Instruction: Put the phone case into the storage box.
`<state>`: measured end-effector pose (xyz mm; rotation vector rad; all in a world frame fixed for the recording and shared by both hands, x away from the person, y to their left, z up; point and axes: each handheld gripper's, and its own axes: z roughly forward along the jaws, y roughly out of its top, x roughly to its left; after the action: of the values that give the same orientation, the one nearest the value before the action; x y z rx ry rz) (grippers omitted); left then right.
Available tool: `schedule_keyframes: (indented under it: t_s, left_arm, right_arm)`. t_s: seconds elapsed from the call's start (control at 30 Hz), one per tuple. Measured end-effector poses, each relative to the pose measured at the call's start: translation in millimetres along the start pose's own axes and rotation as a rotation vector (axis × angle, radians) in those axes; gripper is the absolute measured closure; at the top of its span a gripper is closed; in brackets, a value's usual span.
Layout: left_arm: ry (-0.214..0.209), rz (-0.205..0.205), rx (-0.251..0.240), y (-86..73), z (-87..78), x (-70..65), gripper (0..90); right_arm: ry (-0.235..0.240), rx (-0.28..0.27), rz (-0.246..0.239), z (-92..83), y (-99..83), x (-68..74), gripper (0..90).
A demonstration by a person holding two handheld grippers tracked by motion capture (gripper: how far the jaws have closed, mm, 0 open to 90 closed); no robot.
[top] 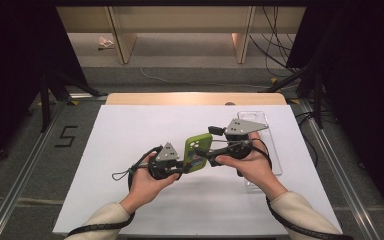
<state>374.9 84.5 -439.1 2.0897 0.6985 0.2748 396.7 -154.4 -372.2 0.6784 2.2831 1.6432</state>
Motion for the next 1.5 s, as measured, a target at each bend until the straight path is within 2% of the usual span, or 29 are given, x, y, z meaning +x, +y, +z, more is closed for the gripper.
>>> schedule_keyframes:
  t_s: [0.13,0.37,0.8,1.5]
  left_arm:
    - [0.014,-0.010,0.000,0.0,-0.8,0.9,77.5]
    - [0.045,-0.034,-0.005,0.3,-0.8,1.5,77.4]
    - [0.079,-0.063,-0.006,3.5,-0.2,-2.7,77.4]
    - [0.103,-0.093,-0.012,7.9,2.8,-7.9,77.4]
  right_arm:
    - [-0.031,-0.005,0.003,-2.6,-1.1,1.2,7.2]
    - [-0.070,-0.009,0.010,-5.9,-3.4,1.6,0.8]
    - [-0.129,-0.047,0.044,-5.8,-6.2,1.8,0.3]
    - [-0.154,-0.068,0.058,-1.0,-7.7,7.6,0.3]
